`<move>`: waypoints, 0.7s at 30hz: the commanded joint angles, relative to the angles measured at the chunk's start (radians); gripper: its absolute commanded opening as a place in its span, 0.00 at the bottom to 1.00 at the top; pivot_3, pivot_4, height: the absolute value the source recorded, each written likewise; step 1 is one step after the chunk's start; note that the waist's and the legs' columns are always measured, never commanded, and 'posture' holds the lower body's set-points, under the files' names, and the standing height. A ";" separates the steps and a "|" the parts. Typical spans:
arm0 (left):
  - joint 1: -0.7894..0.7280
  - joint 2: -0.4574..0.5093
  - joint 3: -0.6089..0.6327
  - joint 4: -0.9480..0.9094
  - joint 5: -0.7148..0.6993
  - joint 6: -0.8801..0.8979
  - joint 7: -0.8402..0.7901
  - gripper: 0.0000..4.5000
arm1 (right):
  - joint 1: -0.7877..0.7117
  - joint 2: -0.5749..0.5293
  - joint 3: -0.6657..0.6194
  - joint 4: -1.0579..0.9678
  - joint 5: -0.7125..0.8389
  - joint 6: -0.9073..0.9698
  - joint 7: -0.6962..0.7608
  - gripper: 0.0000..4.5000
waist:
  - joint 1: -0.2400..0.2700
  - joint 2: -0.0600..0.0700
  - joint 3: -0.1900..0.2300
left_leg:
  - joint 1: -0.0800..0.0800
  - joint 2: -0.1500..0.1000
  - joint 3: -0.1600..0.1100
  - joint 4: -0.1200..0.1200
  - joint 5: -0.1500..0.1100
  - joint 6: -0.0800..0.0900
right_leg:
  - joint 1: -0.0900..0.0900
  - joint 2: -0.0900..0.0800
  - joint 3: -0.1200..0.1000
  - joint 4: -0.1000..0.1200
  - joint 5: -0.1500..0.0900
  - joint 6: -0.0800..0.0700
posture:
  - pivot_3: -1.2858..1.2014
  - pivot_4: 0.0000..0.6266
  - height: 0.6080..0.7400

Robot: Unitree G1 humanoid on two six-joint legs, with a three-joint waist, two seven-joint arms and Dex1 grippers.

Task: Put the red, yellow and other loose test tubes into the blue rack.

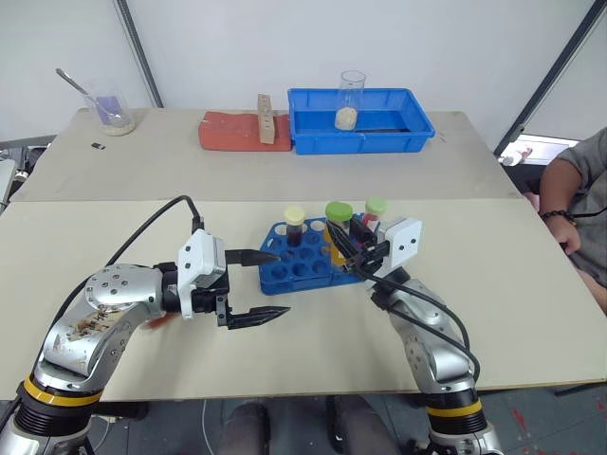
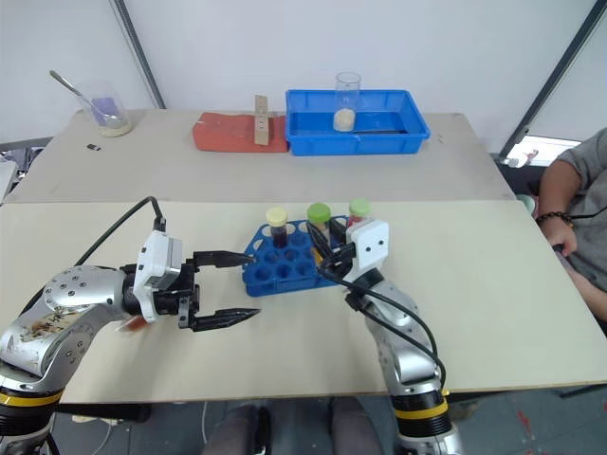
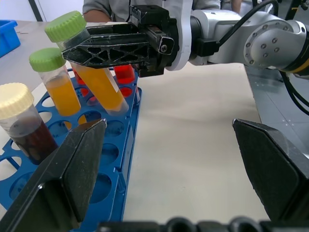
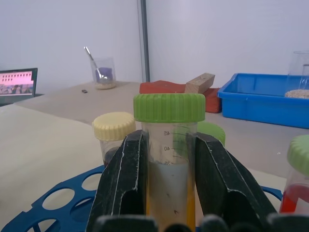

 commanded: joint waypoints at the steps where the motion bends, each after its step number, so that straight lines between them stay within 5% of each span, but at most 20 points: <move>1: 0.004 0.007 0.036 -0.042 -0.028 0.010 0.013 1.00 | -0.002 0.020 -0.009 0.009 -0.021 -0.058 -0.031 0.22 | 0.000 0.000 0.000 | 0.000 0.000 0.000 0.000 0.000 0.000 | 0.000 0.000 0.000 0.000 0.000 0.000 | 0.52 0.24 1.00; 14: 0.017 0.008 0.067 -0.079 -0.097 0.086 0.073 1.00 | 0.087 0.031 0.007 -0.012 -0.018 -0.107 -0.020 0.22 | 0.001 0.000 0.000 | 0.000 0.000 0.000 0.000 0.000 0.000 | 0.000 0.000 0.000 0.000 -0.001 -0.001 | 0.52 0.24 1.00; 16: 0.016 0.009 0.064 -0.077 -0.091 0.084 0.073 1.00 | 0.090 0.029 0.005 -0.014 -0.008 -0.104 -0.011 0.46 | 0.001 0.000 0.000 | 0.000 0.000 -0.001 0.000 0.000 0.000 | 0.000 0.000 0.000 0.000 -0.001 -0.002 | 0.52 0.24 1.00; 21: 0.016 0.010 0.065 -0.071 -0.077 0.080 0.079 1.00 | 0.099 -0.010 0.011 -0.048 -0.014 -0.082 0.017 0.83 | 0.000 0.000 0.000 | 0.000 0.000 0.000 0.000 0.000 0.000 | 0.000 0.000 0.000 0.000 -0.001 -0.002 | 0.52 0.24 1.00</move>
